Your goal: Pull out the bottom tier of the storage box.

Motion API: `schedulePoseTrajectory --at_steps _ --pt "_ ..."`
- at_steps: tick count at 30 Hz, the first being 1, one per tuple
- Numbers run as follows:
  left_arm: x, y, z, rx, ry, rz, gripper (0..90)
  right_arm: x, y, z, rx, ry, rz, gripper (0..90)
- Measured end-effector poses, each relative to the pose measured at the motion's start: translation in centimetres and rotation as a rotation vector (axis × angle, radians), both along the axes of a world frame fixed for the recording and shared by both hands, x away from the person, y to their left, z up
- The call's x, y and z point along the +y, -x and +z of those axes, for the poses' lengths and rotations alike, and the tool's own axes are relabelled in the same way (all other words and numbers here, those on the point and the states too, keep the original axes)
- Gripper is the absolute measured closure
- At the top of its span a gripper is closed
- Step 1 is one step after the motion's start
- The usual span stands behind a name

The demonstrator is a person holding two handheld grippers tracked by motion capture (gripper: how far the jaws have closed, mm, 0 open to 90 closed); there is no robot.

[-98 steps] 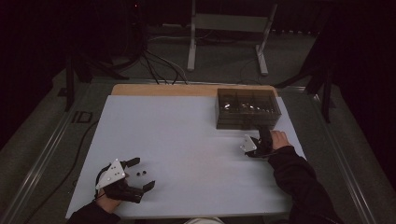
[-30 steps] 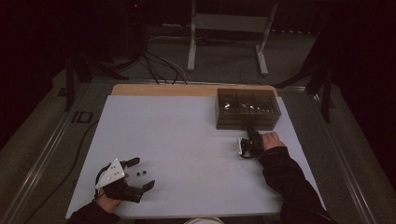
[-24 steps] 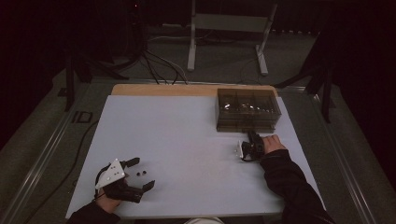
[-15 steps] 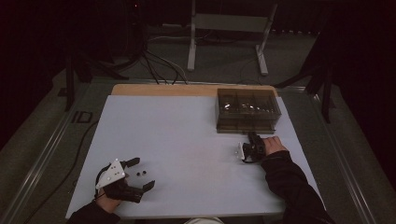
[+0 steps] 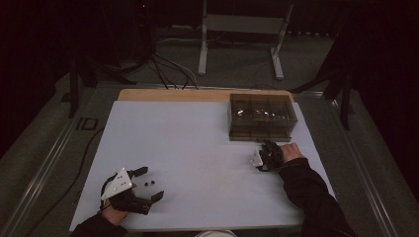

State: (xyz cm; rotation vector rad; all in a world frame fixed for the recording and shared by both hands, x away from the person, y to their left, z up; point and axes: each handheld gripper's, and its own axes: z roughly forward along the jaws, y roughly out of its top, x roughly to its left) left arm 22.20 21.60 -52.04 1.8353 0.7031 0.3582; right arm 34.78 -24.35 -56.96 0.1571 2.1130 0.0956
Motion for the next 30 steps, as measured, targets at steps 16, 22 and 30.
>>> schedulePoseTrajectory --at_steps 16,22,30 --pt "0.1 -0.1 0.0 0.002 0.01 0.006 0.9 -2.0 0.2 4.0 0.225 -0.174 -0.012 43.2" --pt "0.1 0.0 0.0 0.0 0.01 0.007 0.9 -2.6 0.4 4.7 0.345 -0.229 -0.019 25.6" --pt "0.1 -0.1 0.0 0.003 0.013 0.006 0.9 -3.8 0.1 5.6 0.452 -0.274 -0.043 3.4"
